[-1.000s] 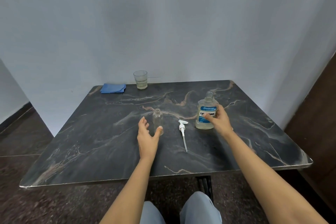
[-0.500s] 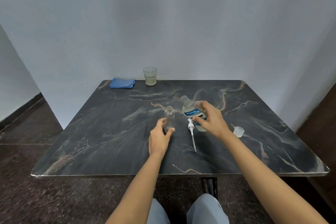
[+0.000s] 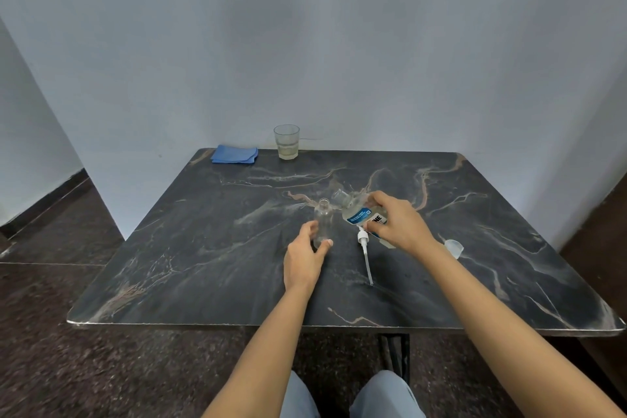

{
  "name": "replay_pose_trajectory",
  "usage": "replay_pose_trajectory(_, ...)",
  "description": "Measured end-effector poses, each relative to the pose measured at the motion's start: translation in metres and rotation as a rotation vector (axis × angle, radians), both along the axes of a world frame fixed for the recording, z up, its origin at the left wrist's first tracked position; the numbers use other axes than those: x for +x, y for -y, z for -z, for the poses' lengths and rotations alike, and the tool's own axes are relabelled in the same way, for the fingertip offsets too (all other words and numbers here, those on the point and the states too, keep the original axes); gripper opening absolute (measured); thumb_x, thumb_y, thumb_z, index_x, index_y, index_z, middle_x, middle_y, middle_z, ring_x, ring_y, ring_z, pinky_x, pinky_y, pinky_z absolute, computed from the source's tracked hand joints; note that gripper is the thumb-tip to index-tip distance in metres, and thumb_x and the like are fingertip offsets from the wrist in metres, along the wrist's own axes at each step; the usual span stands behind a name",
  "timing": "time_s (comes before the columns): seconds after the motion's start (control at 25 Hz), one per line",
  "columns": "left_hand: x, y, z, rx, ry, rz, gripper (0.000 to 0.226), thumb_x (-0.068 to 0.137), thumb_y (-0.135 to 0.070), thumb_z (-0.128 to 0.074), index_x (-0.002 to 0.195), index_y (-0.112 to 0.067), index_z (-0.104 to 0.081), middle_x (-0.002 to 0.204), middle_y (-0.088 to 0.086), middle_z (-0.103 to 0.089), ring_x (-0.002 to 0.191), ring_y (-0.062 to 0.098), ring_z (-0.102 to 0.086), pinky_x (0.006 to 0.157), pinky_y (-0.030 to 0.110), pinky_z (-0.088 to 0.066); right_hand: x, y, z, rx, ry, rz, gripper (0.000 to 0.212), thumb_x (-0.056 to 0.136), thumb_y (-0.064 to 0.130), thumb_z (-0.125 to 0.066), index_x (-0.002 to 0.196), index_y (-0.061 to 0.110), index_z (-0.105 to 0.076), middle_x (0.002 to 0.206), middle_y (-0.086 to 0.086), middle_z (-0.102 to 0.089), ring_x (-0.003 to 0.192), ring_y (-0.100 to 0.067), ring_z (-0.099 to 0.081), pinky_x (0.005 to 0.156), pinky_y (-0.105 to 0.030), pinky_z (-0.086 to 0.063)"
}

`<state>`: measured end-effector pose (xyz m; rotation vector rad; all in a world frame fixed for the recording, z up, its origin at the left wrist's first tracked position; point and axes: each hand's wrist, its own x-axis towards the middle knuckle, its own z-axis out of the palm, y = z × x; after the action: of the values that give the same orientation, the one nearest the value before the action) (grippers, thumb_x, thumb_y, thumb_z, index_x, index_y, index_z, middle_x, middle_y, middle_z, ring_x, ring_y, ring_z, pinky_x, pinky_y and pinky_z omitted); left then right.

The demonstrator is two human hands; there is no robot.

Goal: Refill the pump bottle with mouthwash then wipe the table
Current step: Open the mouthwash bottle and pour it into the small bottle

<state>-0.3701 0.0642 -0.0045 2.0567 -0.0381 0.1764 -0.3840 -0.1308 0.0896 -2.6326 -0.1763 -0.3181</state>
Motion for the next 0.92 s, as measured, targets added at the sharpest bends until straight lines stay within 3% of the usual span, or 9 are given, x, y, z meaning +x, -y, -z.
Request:
replay_pose_trajectory(0.24,0.001,0.000,0.000,0.031,0.018,0.005,0.051,0.085,-0.035,-0.068,0.132,-0.027,-0.049,0.130,-0.006,-0.060,0.120,0.012,-0.056,0.101,0.035,-0.046,0.004,-0.004,-0.003,-0.071,-0.038,0.004,0.046,0.079,0.028,-0.068,0.121,0.025,-0.052,0.120,0.002,-0.066,0.101,-0.021,-0.063,0.075,-0.036,-0.053)
replay_pose_trajectory(0.68,0.000,0.000,-0.001,0.040,0.016,0.002,0.051,0.086,-0.031,-0.068,0.134,-0.027,-0.049,0.130,-0.004,-0.061,0.120,0.012,-0.056,0.102,0.035,-0.045,0.005,-0.006,-0.019,-0.176,-0.070,0.016,0.049,0.081,0.028,-0.068,0.126,0.026,-0.050,0.125,0.003,-0.063,0.109,-0.023,-0.060,0.083,-0.041,-0.051)
replay_pose_trajectory(0.92,0.001,0.000,-0.001,0.028,0.009,0.000,0.052,0.086,-0.028,-0.068,0.134,-0.028,-0.049,0.130,-0.005,-0.061,0.120,0.011,-0.056,0.103,0.036,-0.045,0.006,-0.006,-0.029,-0.268,-0.069,0.016,0.048,0.082,0.030,-0.066,0.128,0.029,-0.050,0.127,0.005,-0.061,0.109,-0.022,-0.059,0.077,-0.035,-0.048)
